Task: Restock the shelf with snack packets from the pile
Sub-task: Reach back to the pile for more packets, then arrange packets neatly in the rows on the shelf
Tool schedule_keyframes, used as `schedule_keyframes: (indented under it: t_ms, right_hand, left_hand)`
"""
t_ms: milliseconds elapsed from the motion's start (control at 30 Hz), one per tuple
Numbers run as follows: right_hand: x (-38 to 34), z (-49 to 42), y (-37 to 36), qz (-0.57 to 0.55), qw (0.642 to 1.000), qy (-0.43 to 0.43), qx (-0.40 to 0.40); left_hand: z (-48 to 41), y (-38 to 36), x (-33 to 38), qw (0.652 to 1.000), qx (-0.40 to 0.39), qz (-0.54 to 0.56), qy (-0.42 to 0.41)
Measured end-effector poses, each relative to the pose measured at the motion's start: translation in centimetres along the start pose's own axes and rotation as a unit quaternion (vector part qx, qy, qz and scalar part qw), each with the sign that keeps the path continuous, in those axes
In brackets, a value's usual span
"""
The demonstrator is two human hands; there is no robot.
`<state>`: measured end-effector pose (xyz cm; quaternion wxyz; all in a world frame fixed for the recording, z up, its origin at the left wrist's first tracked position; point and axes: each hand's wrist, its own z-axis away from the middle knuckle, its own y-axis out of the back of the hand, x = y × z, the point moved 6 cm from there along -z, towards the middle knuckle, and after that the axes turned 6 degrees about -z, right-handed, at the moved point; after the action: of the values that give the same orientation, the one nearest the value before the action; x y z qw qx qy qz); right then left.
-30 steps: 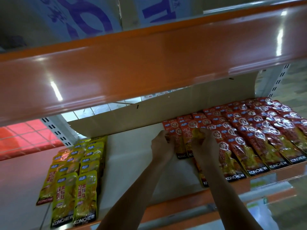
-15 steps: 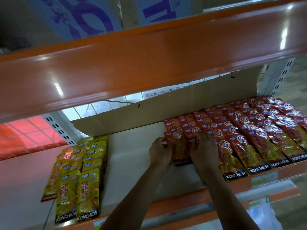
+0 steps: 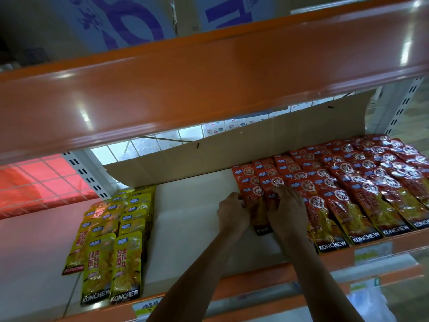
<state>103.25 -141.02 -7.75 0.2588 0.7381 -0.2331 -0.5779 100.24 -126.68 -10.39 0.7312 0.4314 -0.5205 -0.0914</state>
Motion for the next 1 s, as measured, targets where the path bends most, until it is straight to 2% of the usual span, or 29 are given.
schedule_keyframes:
  t_ms: [233, 500, 800, 1000]
  right_hand:
    - [-2.5, 0.3, -1.1, 0.012, 0.999, 0.041, -0.003]
    - [-8.9, 2.9, -6.9, -0.004, 0.99, 0.125, -0.065]
    - [-19.1, 7.8, -15.1, -0.019, 0.963, 0.217, -0.161]
    - [-27.1, 12.5, -22.0, -0.031, 0.946, 0.263, -0.188]
  left_hand:
    - [0.1, 2.8, -0.2, 0.996, 0.041, -0.059, -0.057]
    - [0.7, 8.9, -3.0, 0.971, 0.133, -0.163, -0.115]
    - [2.5, 19.4, -11.8, 0.952, 0.201, -0.22, -0.067]
    - [3.4, 27.4, -20.1, 0.944, 0.216, -0.248, -0.018]
